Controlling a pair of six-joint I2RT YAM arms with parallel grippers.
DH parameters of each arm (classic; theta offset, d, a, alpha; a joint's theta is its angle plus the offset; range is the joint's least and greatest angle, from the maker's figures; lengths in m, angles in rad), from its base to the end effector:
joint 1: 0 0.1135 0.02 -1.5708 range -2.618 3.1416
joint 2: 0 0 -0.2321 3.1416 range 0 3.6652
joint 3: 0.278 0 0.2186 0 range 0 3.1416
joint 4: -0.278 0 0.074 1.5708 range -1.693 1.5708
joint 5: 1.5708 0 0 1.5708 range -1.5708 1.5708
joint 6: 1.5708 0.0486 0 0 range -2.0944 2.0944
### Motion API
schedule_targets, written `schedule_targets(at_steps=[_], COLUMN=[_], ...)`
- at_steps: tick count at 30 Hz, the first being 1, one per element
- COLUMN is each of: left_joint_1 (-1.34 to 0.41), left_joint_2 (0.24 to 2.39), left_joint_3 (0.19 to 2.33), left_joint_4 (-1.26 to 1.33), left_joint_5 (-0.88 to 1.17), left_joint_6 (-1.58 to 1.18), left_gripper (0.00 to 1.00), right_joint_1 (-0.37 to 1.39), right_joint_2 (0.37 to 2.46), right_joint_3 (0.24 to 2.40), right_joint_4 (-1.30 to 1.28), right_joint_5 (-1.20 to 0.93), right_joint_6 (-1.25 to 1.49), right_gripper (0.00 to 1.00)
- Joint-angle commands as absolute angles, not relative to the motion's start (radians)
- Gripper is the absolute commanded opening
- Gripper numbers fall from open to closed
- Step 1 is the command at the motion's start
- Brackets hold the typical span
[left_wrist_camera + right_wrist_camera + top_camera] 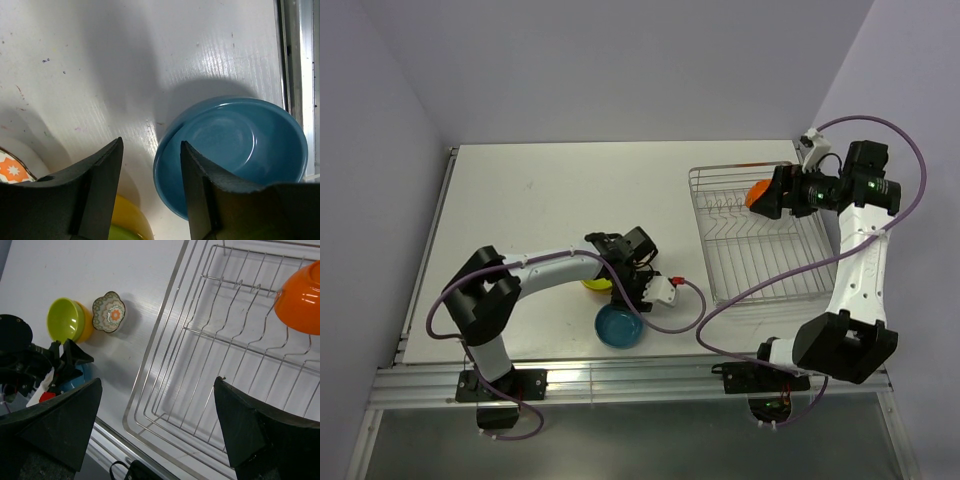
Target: Load the bowls into the dish rack
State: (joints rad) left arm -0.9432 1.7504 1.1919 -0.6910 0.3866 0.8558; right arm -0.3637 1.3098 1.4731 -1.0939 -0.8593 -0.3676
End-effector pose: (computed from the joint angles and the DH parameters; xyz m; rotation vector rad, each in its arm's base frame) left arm 0.1667 -0.2610 0.1684 2.2360 1.6633 -0.5644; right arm 0.2196 -0.0442 0.3463 -0.3345 2.1737 0.6727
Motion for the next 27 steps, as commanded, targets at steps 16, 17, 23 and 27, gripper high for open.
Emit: schedule_targets(at_steps=[16, 17, 23, 27], left_joint_1=[-1.002, -1.008, -1.023, -1.035], left_joint_2=[1.746, 1.743, 1.729, 1.701], left_joint_3=[1.144, 1.138, 1.141, 1.178], left_joint_4=[-0.658, -0.661, -0.68, -0.722], left_joint_5=[0.358, 0.354, 0.315, 0.296], left_joint_6=[0.882, 0.887, 0.902, 0.902], left_gripper=[0.34, 0.33, 0.17, 0.03], right_joint_1=[-0.397, -0.397, -0.397, -0.399], right_joint_2=[1.344, 1.344, 1.356, 1.342], right_joint_3=[1.56, 1.566, 1.621, 1.634], right_joint_4=[-1.129, -1.129, -1.154, -1.126], right_joint_5=[-0.884, -0.884, -0.873, -0.873], right_joint_6=[-0.374, -0.373, -0.376, -0.354], right_gripper=[1.0, 1.0, 1.0, 1.0])
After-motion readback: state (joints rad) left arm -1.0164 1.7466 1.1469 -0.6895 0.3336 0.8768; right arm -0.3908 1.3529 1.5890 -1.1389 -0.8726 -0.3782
